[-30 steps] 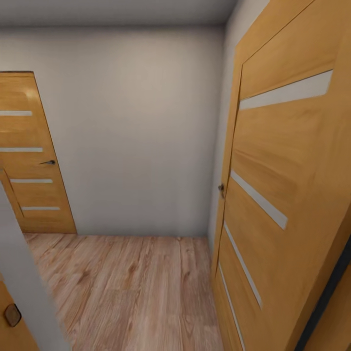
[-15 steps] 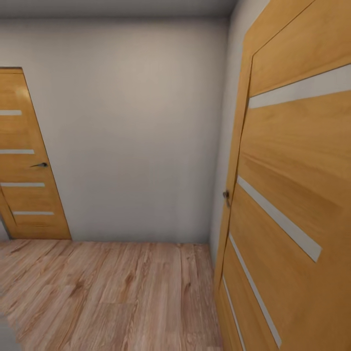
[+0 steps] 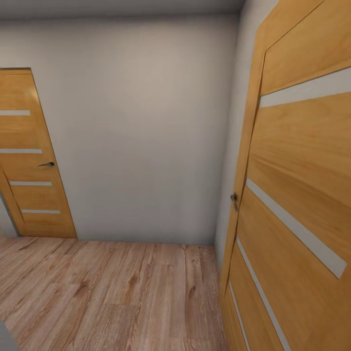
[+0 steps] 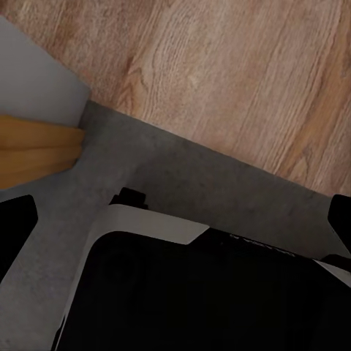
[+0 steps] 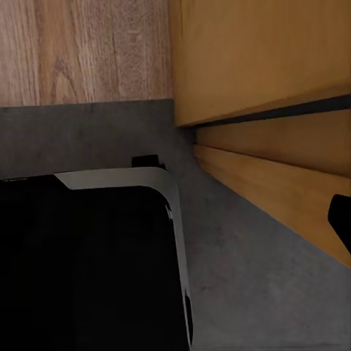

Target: Move the two storage containers from the living room to the garage. In the garage, place one container on the floor and stack the other container on top of it (either order is fine).

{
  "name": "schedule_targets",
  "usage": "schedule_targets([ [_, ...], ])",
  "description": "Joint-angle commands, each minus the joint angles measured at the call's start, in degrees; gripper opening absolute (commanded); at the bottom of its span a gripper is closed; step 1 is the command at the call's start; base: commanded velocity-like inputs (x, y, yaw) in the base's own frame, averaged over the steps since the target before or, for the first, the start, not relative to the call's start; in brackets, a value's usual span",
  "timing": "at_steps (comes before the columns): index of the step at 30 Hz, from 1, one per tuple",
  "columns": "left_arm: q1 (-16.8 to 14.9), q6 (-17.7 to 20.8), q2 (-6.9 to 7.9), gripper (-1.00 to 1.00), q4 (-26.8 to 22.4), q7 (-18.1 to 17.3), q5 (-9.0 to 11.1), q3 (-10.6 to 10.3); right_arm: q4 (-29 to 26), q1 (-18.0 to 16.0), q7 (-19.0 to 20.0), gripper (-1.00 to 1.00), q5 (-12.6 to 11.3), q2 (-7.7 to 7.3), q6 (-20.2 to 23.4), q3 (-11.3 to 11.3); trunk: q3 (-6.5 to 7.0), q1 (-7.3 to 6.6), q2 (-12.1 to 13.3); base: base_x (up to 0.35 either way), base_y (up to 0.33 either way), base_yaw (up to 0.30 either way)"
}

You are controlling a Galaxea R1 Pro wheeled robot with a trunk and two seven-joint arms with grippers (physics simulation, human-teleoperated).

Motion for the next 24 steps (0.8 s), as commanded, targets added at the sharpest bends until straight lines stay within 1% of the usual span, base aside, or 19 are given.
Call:
schedule_targets([
  [1,0.0,-0.2,-0.02,1.0,0.0,0.2,0.3,-0.4,-0.4,-0.1,0.0,1.0,-0.2,0.04,-0.3,2.0,0.0,0.02,0.0,0.001,0.0,0.005],
  [13,0.0,-0.3,-0.02,1.0,0.0,0.2,0.3,-0.4,-0.4,-0.1,0.0,1.0,-0.2,0.04,-0.3,2.0,0.0,0.02,0.0,0.0,0.001,0.001],
  [17,0.0,-0.3,-0.05,1.0,0.0,0.2,0.3,-0.4,-0.4,-0.1,0.0,1.0,-0.2,0.04,-0.3,2.1,0.0,0.02,0.0,0.0,0.138,0.0],
  [24,0.0,-0.3,-0.03,1.0,0.0,0.2,0.3,-0.4,-0.4,-0.1,0.0,1.0,-0.2,0.04,-0.3,2.1,0.0,0.02,0.0,0.0,0.023,0.0],
])
